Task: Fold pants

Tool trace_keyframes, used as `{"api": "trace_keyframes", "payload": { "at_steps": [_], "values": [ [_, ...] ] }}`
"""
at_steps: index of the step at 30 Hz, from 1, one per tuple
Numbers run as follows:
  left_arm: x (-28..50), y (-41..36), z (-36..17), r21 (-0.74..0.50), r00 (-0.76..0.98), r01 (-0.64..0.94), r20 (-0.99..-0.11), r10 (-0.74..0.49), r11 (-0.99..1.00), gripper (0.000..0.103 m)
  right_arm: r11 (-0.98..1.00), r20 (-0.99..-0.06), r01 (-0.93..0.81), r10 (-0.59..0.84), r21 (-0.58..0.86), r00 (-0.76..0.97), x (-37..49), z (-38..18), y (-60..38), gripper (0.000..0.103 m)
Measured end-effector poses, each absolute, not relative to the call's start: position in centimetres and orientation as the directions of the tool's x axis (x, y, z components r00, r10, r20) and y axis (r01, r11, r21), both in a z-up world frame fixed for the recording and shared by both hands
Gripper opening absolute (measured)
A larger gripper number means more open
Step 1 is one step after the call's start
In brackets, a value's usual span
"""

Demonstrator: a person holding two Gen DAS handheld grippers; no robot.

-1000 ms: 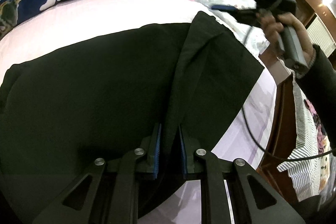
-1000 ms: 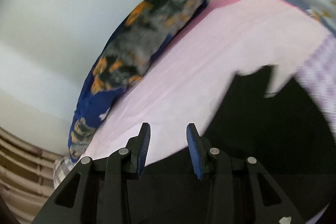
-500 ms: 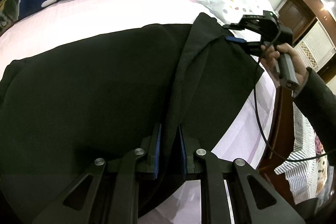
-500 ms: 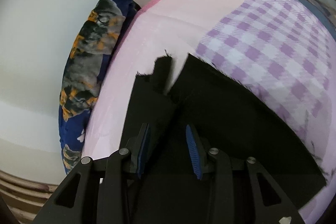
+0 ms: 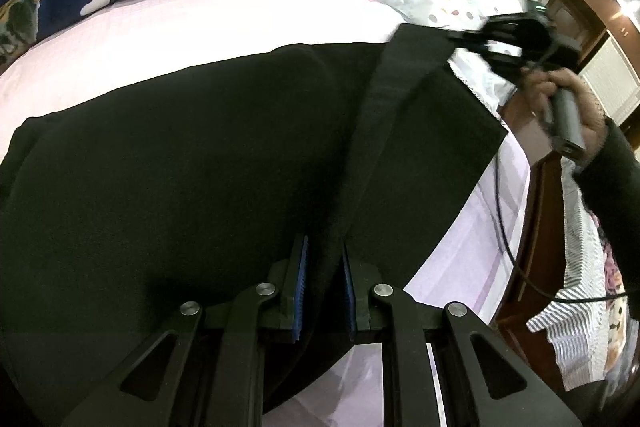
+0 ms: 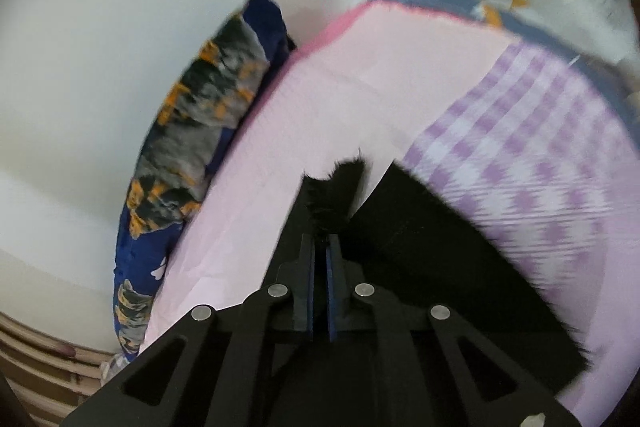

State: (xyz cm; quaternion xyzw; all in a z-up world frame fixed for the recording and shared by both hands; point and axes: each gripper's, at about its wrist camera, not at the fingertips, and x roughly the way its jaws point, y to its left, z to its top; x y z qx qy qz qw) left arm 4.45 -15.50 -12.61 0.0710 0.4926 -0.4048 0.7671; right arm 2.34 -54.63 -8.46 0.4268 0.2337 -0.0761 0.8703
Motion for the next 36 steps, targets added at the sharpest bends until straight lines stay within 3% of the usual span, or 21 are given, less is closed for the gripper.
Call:
{"api": "trace_keyframes", "payload": {
  "at_steps": [3,8,13,25,28,31,36],
  "values": [
    [4.2,-15.8,-12.5,-0.257,0.204,0.703,-0.82,-0.534,0.663,0.017,0.626,-0.475,0.359,0.021,0.692,0.88,-1.5,-8.3,-55.4,0.004],
    [2.4,-17.0,-12.3,-0.102,0.288,0.756,-0.835,-0.468,0.647,0.017,0.607,-0.575,0.494,-0.073,0.622,0.815,-6.8,-11.7,-56.2,0.003],
    [1.2,-17.8,-12.6,0.031,0.358,0.791,-0.833,-0.421,0.611,0.017,0.516,-0.614,0.554,-0.068,0.653,0.787,-9.3,-15.9,-57.6,0.001],
    [1.2,-17.7,-12.4,0.014,0.345,0.782,-0.842,-0.414,0.623,0.017,0.449,-0.472,0.38,0.109,0.808,0.875,-9.3,-16.2,-55.2,0.008],
    [1.4,-17.6,-12.3,0.001,0.334,0.784,-0.844,-0.421,0.621,0.016,0.428,-0.455,0.352,0.166,0.832,0.875,-8.4,-17.0,-53.9,0.012],
    [1.5,-17.6,-12.1,-0.004,0.332,0.783,-0.843,-0.423,0.622,0.016,0.401,-0.449,0.345,0.199,0.848,0.871,-7.9,-17.8,-53.2,0.022],
    [1.9,-17.5,-11.8,-0.015,0.333,0.776,-0.84,-0.428,0.631,0.016,0.362,-0.417,0.313,0.261,0.878,0.871,-7.4,-18.6,-51.6,0.023]
  ]
}}
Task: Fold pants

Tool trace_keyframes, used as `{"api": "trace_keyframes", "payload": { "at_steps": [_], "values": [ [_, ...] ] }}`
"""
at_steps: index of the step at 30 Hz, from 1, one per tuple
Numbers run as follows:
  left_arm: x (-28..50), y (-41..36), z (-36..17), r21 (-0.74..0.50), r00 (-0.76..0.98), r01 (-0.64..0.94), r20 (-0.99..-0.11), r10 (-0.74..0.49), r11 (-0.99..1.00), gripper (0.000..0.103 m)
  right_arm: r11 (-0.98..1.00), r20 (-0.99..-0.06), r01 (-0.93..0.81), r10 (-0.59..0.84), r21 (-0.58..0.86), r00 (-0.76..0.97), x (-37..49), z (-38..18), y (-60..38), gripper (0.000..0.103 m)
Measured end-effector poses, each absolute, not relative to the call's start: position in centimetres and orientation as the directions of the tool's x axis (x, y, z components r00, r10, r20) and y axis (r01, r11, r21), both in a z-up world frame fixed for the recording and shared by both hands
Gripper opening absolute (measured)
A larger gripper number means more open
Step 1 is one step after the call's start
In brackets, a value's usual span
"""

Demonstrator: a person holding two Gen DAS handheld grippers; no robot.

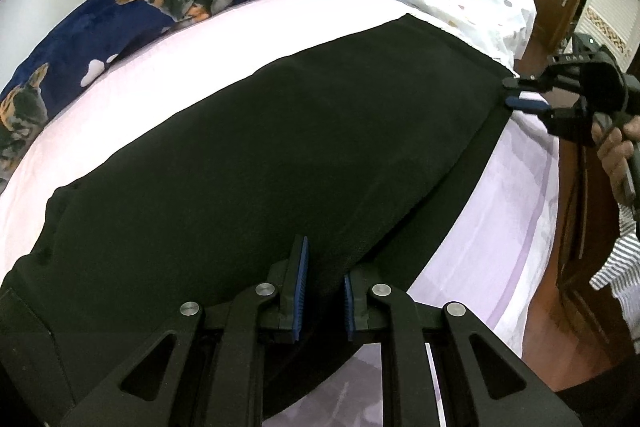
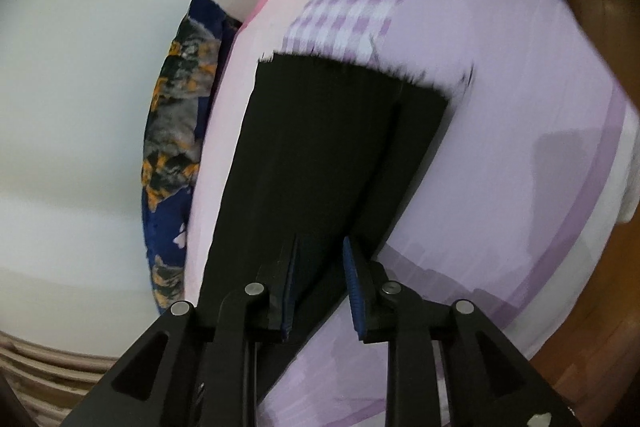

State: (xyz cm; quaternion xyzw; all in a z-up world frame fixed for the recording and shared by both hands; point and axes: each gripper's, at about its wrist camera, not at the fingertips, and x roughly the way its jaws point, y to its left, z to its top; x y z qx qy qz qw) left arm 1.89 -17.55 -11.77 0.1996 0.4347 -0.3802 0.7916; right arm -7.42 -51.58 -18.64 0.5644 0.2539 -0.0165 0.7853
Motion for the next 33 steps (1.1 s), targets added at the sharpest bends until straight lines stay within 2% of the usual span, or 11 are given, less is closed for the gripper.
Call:
{"api": "trace_keyframes", "payload": {
  "at_steps": [8,21,22,23,24,33],
  "values": [
    [2.1,-17.5,-11.4,-0.034,0.326,0.77,-0.837,-0.439,0.637,0.016,0.31,-0.351,0.257,0.302,0.915,0.886,-5.8,-19.9,-50.0,0.022],
    [2.0,-17.8,-12.0,-0.023,0.32,0.773,-0.849,-0.421,0.634,0.016,0.294,-0.333,0.292,0.099,0.91,0.938,-5.6,-18.7,-56.4,0.023],
    [2.0,-17.8,-12.1,-0.023,0.32,0.773,-0.849,-0.42,0.634,0.016,0.302,-0.339,0.297,0.098,0.906,0.936,-5.6,-18.6,-56.8,0.02],
    [2.0,-17.9,-12.1,-0.022,0.319,0.773,-0.85,-0.419,0.634,0.016,0.31,-0.343,0.297,0.103,0.903,0.934,-5.8,-18.6,-57.0,0.01],
    [2.1,-17.9,-12.2,-0.021,0.319,0.774,-0.851,-0.418,0.633,0.016,0.323,-0.353,0.304,0.104,0.896,0.93,-5.8,-18.5,-57.1,0.007],
    [1.8,-18.2,-11.7,-0.011,0.311,0.808,-0.841,-0.442,0.588,0.016,0.456,-0.413,0.361,0.017,0.814,0.91,-8.3,-15.9,-56.1,0.004]
  ]
}}
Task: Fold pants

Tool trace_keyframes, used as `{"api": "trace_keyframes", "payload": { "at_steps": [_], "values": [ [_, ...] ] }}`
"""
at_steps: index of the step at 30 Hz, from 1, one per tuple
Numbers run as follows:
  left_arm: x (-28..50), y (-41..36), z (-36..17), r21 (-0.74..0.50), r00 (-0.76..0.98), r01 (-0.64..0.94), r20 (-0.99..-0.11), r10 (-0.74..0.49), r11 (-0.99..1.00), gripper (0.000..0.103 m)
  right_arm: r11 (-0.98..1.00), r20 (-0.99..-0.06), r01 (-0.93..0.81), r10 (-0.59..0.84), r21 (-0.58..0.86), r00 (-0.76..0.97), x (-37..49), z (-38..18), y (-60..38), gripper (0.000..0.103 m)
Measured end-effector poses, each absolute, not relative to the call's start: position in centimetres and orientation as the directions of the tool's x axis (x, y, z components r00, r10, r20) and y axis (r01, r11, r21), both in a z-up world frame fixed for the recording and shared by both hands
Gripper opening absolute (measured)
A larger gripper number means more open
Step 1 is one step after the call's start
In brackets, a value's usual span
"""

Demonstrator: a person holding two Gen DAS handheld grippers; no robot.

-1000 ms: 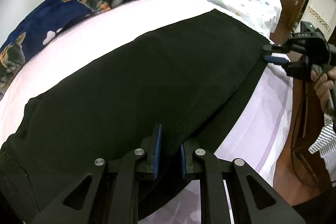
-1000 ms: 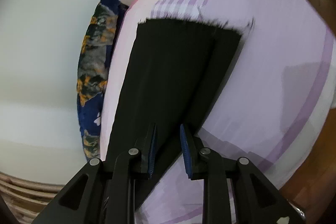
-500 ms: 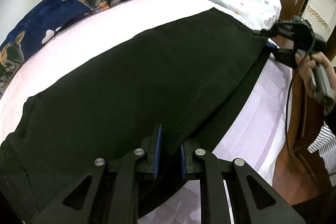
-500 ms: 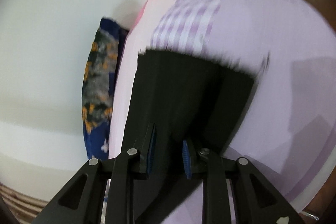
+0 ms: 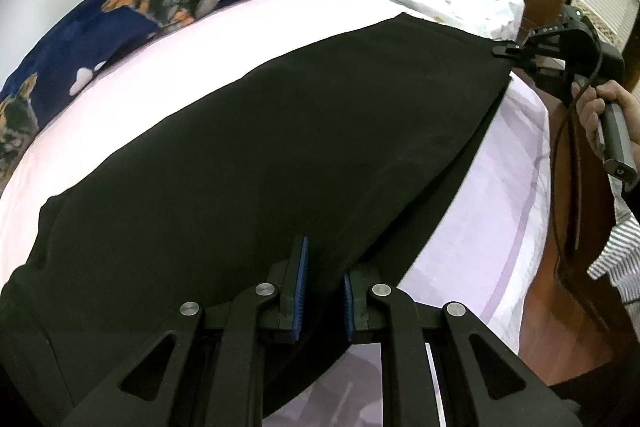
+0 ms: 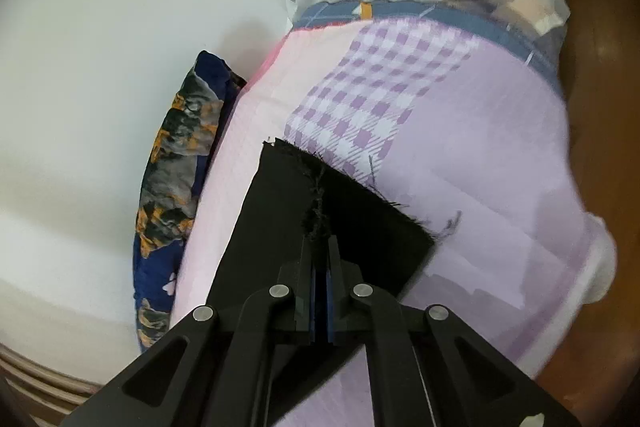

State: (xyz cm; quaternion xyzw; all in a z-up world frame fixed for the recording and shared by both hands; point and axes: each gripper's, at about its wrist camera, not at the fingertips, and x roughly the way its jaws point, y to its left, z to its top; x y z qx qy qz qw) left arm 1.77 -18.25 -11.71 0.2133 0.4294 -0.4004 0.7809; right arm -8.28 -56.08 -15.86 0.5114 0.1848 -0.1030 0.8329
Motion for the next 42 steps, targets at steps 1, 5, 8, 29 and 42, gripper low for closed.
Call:
{"api": "trace_keyframes", "payload": {
  "at_steps": [1,5,8,29,42],
  "values": [
    [1.7,-18.3,-11.7,-0.01,0.307,0.813,-0.842,-0.443,0.582,0.016,0.464,-0.428,0.378,0.004,0.801,0.904,-8.5,-16.0,-55.9,0.004],
    [1.3,-18.5,-11.8,0.007,0.301,0.836,-0.843,-0.447,0.549,0.016,0.442,-0.455,0.409,-0.003,0.798,0.891,-8.8,-17.4,-56.2,0.004],
    [1.0,-18.6,-11.9,0.009,0.293,0.845,-0.844,-0.449,0.534,0.016,0.444,-0.465,0.422,-0.015,0.79,0.885,-8.7,-18.0,-56.5,0.003],
    [4.4,-12.4,-7.0,-0.264,0.254,0.743,-0.739,-0.624,0.615,0.043,0.61,-0.48,0.426,-0.084,0.668,0.873,-9.3,-9.8,-54.0,0.034],
    [11.8,4.4,-6.3,-0.144,0.6,0.3,-0.74,-0.304,0.943,0.047,0.86,-0.564,-0.108,0.417,0.499,0.712,8.8,-5.3,-31.4,0.036]
  ]
}}
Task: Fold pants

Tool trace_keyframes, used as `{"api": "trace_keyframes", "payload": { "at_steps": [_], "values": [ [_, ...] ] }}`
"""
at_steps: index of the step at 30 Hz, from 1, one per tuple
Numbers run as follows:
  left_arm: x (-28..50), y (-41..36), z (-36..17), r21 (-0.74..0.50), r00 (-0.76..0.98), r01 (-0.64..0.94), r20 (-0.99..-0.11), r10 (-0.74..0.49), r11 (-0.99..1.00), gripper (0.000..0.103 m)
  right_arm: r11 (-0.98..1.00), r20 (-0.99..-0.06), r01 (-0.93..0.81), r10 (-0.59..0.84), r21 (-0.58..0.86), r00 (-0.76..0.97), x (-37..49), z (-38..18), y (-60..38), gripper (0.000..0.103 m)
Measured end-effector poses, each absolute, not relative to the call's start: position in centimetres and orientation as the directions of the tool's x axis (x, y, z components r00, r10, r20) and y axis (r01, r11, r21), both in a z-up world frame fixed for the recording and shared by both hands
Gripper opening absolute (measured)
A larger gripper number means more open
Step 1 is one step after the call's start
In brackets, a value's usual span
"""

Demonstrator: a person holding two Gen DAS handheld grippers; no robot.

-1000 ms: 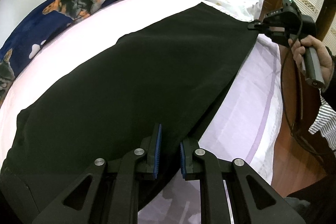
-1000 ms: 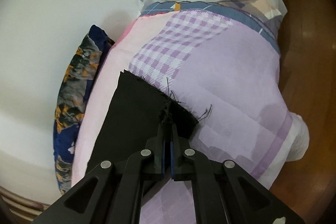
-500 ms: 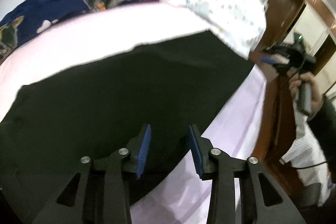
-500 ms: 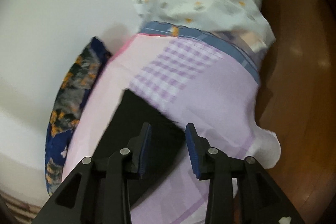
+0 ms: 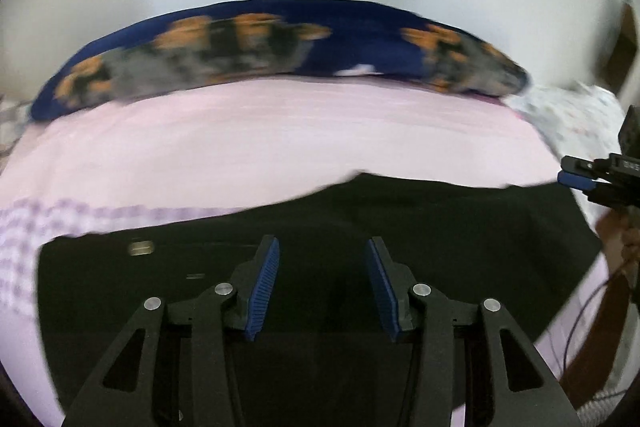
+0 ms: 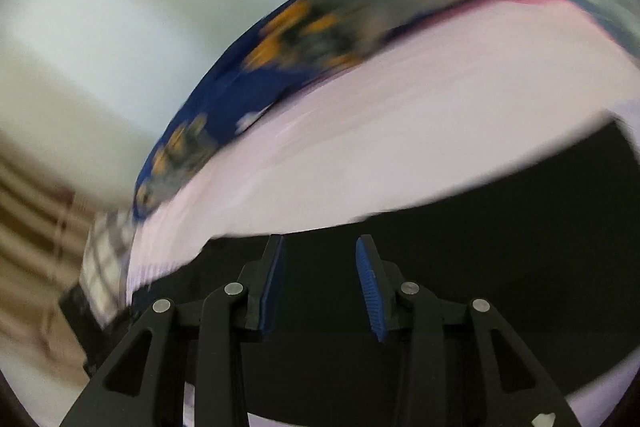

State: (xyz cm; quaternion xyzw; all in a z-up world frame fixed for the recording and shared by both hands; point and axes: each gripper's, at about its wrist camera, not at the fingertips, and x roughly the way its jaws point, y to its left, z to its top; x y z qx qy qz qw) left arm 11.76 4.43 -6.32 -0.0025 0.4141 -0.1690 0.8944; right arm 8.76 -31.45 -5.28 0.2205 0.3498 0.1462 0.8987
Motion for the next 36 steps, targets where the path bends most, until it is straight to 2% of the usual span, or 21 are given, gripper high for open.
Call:
{"api": "trace_keyframes", "payload": {
  "at_steps": [5,8,14,21,22,23,24,28,32,34,36],
  "values": [
    [12.4,8.7,-6.5,-0.131,0.628,0.192,-0.745,-0.224,0.973,0.047,0.885,-0.632,-0.279,0.462,0.373,0.622,12.8,-5.9,-22.5,0.036],
    [12.5,10.0,-6.8,-0.147,0.636,0.176,-0.738,-0.226,0.973,0.047,0.861,-0.678,-0.366,0.504,0.352,0.535,15.0,-6.7,-18.7,0.036],
    [12.1,10.7,-7.0,-0.162,0.646,0.191,-0.722,-0.248,0.968,0.047,0.839,-0.754,-0.421,0.515,0.346,0.407,18.5,-8.3,-14.6,0.036],
    [12.8,11.3,-8.1,-0.191,0.63,0.188,-0.729,-0.267,0.963,0.047,0.821,-0.801,-0.456,0.509,0.343,0.314,20.7,-10.3,-11.2,0.033],
    [12.8,11.3,-8.2,-0.192,0.631,0.191,-0.727,-0.27,0.963,0.047,0.814,-0.799,-0.467,0.515,0.345,0.309,20.8,-10.3,-10.8,0.028],
    [12.8,11.3,-8.2,-0.191,0.631,0.194,-0.726,-0.271,0.962,0.047,0.819,-0.801,-0.472,0.504,0.325,0.322,20.8,-10.1,-10.5,0.013],
    [12.8,11.4,-8.1,-0.193,0.631,0.195,-0.726,-0.274,0.961,0.047,0.826,-0.802,-0.48,0.487,0.295,0.346,20.9,-9.7,-10.1,0.009],
    [12.9,11.8,-8.2,-0.223,0.626,0.197,-0.721,-0.298,0.955,0.047,0.841,-0.781,-0.47,0.476,0.268,0.405,21.6,-8.4,-9.9,0.007],
    [12.9,11.7,-8.4,-0.213,0.629,0.201,-0.72,-0.292,0.956,0.047,0.866,-0.787,-0.434,0.443,0.25,0.43,22.9,-9.8,-10.2,0.004],
    [12.8,11.4,-8.4,-0.194,0.631,0.201,-0.724,-0.279,0.96,0.047,0.864,-0.778,-0.427,0.453,0.265,0.435,23.0,-9.9,-10.2,0.005],
    [12.8,11.1,-8.4,-0.177,0.63,0.2,-0.73,-0.265,0.964,0.047,0.865,-0.763,-0.423,0.46,0.269,0.454,22.8,-9.4,-10.4,0.011]
  ]
}}
